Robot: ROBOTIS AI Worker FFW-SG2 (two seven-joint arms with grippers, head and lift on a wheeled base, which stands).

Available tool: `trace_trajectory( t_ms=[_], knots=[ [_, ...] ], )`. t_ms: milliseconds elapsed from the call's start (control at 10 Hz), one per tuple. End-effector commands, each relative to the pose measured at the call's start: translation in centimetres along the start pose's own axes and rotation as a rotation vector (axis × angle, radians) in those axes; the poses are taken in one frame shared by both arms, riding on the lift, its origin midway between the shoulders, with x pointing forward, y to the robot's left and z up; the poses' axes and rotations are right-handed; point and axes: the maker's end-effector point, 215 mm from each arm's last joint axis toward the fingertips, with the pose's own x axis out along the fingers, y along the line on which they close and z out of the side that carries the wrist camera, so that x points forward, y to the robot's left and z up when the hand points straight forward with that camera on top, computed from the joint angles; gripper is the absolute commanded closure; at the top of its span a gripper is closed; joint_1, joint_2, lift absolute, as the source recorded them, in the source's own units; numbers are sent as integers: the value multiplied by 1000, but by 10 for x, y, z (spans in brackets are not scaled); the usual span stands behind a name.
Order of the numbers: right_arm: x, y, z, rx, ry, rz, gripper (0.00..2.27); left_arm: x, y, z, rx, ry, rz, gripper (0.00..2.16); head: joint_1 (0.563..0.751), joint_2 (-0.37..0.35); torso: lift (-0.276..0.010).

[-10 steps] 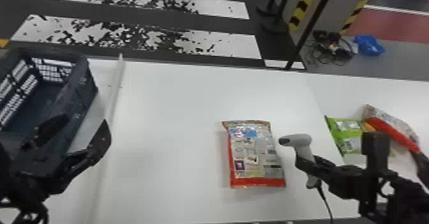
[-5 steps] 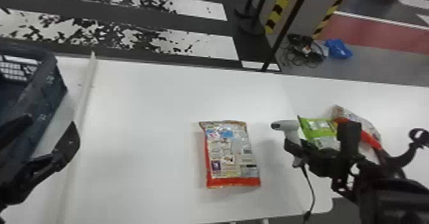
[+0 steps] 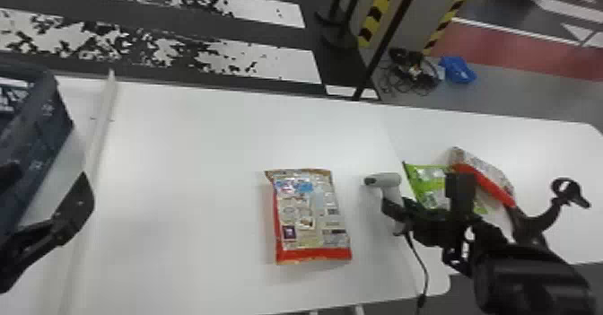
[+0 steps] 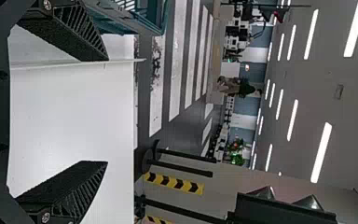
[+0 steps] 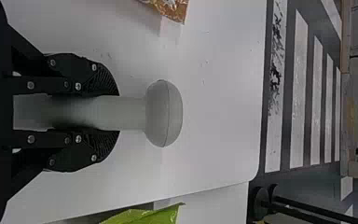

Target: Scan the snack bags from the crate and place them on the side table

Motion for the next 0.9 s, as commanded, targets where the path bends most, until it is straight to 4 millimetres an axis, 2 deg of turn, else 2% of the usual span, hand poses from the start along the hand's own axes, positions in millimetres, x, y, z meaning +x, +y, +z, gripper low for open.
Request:
trace_trajectory(
  t_ms=[0, 200, 300, 500, 600, 800],
  knots=[
    [4, 0, -3, -4, 6, -4, 2169, -1, -1, -1, -3, 2, 1, 83, 695, -315, -94],
    [6, 4, -5, -4, 9, 2, 1811, -1, -1, -1, -3, 2, 1, 83, 695, -314, -94],
    [6, 5, -5, -5, 3, 2, 1406, -2, -1, -1, -2, 2, 1, 83, 695, -312, -94],
    [1, 5, -1, -17, -12, -2, 343, -2, -2, 0, -3, 0, -1, 83, 695, -311, -94],
    [-4, 5, 1, -17, -19, -3, 107, -2, -2, 0, -4, 1, -1, 83, 695, -310, -94],
    [-27, 8, 11, 10, -54, 6, 103, -3, -2, 0, -4, 1, -3, 83, 695, -313, -94]
  ],
)
